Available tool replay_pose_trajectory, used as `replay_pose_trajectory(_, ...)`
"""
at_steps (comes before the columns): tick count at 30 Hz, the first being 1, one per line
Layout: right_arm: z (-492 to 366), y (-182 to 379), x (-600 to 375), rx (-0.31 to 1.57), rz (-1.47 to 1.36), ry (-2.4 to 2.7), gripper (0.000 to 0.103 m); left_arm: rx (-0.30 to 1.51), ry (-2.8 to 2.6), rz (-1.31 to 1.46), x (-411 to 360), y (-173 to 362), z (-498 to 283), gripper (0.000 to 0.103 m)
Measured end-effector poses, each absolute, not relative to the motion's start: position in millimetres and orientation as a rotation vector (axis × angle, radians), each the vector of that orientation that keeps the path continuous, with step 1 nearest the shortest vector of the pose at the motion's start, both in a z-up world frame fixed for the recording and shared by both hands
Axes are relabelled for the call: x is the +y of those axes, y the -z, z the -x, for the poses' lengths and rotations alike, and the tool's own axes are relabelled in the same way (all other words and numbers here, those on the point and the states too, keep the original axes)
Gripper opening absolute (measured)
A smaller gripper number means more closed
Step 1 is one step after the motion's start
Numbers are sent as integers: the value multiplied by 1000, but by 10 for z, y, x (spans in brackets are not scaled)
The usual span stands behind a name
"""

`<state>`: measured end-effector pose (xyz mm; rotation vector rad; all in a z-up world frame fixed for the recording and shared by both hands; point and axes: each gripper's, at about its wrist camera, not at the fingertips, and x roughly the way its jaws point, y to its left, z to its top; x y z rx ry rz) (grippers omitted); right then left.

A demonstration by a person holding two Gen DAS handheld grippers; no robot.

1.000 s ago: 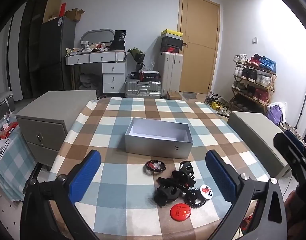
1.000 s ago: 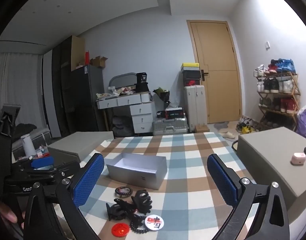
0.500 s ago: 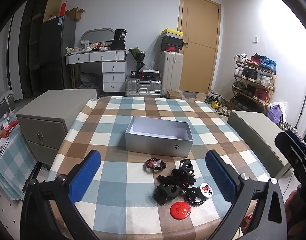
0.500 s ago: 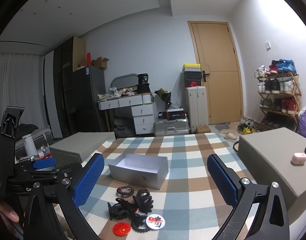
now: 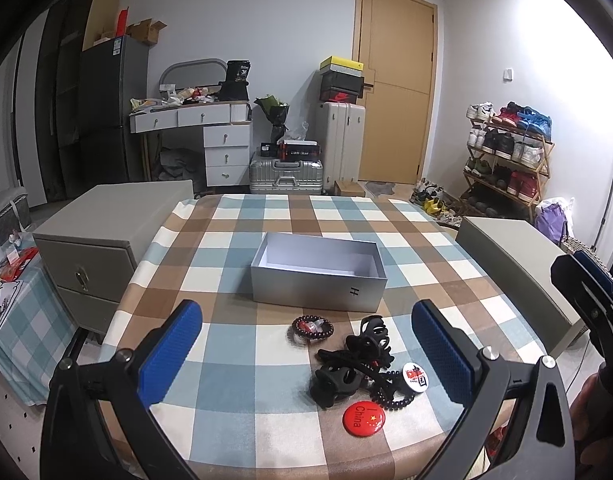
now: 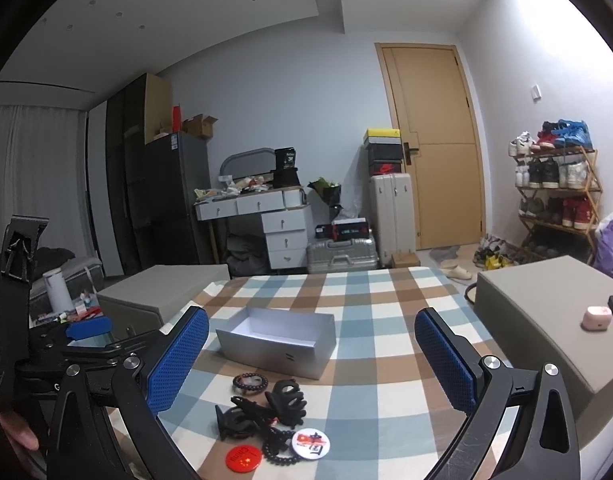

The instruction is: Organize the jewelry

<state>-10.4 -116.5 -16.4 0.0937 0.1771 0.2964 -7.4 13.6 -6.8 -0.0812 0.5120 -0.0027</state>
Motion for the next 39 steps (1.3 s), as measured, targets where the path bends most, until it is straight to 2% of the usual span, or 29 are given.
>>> replay_pose_trajectory(29,84,138,-1061,194,-72,-355,103,536,61,104,210,170,92,102)
replay_pose_trajectory(39,-35,303,-1068,243,-66,-352,103,699,229,142,240,574,-69,102)
